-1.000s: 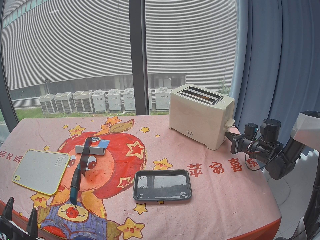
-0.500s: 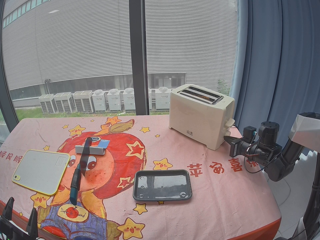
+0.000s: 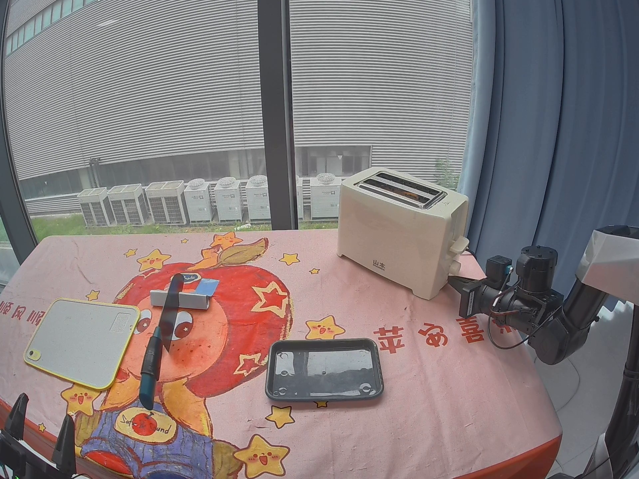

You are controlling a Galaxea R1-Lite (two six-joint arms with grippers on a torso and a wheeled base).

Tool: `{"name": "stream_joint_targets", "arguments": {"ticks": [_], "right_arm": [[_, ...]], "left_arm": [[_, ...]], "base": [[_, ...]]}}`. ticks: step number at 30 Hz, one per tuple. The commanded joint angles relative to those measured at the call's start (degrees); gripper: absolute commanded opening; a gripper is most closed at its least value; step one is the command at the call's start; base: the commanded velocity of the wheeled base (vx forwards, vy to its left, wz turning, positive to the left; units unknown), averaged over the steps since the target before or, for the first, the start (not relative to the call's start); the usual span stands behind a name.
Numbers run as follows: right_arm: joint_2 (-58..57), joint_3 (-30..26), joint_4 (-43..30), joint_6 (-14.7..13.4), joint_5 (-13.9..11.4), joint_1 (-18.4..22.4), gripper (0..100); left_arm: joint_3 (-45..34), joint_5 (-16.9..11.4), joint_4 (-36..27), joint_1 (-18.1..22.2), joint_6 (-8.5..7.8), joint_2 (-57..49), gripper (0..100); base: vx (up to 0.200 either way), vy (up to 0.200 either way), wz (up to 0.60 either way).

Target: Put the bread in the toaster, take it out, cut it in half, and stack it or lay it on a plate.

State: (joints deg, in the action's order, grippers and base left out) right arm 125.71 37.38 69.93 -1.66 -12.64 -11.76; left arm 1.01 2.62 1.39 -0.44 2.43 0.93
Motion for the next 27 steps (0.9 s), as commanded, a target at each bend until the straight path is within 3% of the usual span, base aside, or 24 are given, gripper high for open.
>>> {"name": "stream_joint_targets", "arguments": {"ticks": [1,27], "right_arm": [[0.06,-0.11,0.04,-0.01,-0.01,-0.01,0],[1.29,-0.02,0.12,0.25,0.60,-0.10,0]], "left_arm": [[-0.84,0.02,0.02,0.09,0.04,-0.57,100],[-0.84,0.02,0.02,0.00,0.04,-0.57,100]], "base": [[0.000,0.000,0.00],[0.000,0.000,0.00]]}}
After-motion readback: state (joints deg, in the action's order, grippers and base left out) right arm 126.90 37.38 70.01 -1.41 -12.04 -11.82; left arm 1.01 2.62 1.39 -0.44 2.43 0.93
